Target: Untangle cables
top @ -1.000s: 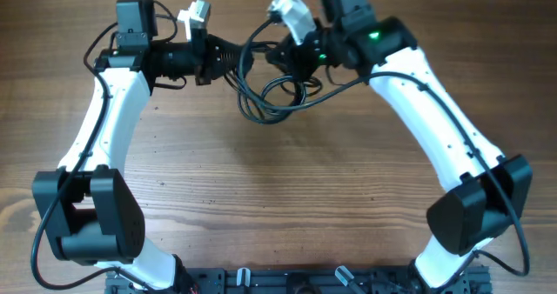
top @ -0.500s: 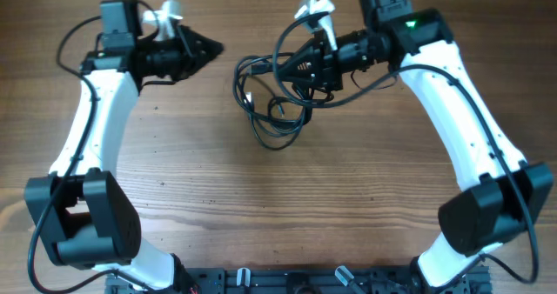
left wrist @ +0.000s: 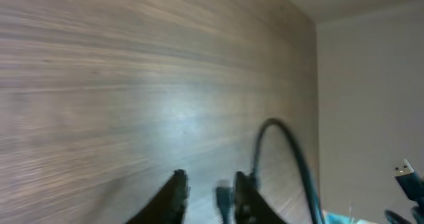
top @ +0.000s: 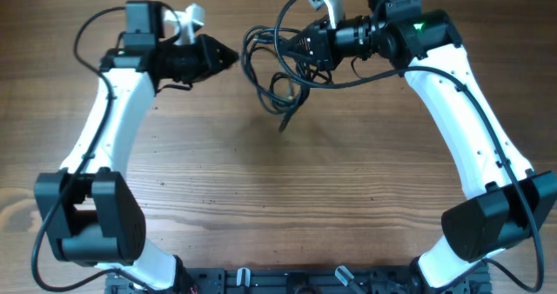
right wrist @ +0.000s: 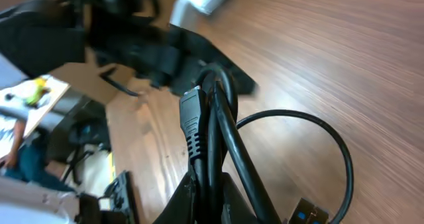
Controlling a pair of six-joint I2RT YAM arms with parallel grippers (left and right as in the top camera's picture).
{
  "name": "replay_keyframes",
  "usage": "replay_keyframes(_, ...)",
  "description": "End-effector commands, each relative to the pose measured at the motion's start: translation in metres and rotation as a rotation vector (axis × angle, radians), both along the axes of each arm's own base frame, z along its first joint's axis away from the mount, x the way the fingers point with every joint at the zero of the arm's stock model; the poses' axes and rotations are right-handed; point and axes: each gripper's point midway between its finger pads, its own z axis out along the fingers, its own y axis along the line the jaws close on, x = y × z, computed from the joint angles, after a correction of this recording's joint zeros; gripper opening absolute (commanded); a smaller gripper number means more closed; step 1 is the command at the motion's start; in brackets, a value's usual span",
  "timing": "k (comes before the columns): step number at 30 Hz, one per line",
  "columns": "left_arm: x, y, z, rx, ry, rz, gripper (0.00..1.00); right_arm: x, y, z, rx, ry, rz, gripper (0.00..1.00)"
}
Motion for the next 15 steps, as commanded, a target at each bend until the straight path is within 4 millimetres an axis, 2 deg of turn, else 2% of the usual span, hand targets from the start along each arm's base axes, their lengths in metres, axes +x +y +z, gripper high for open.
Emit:
replay_keyframes(1,0.0,0.03,0.014,-0.109,-0.05,-0.018,0.38,0.006,-0.006,0.009,-0.014,0.011,-0.081,0.04)
replay_keyframes(3,-0.012,0.015,0.035,-0.222,-0.119,-0.145,0.39,0.006,-0.006,0.009,-0.015,0.009,-0.082,0.04)
replay_keyframes(5,-0.023,-0.004,0.046,-0.3,-0.125,-0.223,0.39,0.01,-0.008,0.007,-0.028,0.019,-0.109,0.04)
replay_keyframes(8,-0.031,-0.031,0.047,-0.305,-0.117,-0.288,0.39,0.009,-0.008,0.007,-0.026,0.025,-0.112,0.04)
replay_keyframes(13,-0.029,-0.053,0.036,-0.243,-0.066,-0.264,0.4,0.008,-0.008,0.005,-0.029,0.037,-0.111,0.04)
replay_keyframes(15,-0.028,-0.067,0.04,-0.246,-0.093,-0.289,0.41,0.006,-0.008,0.005,-0.027,0.044,-0.105,0.04)
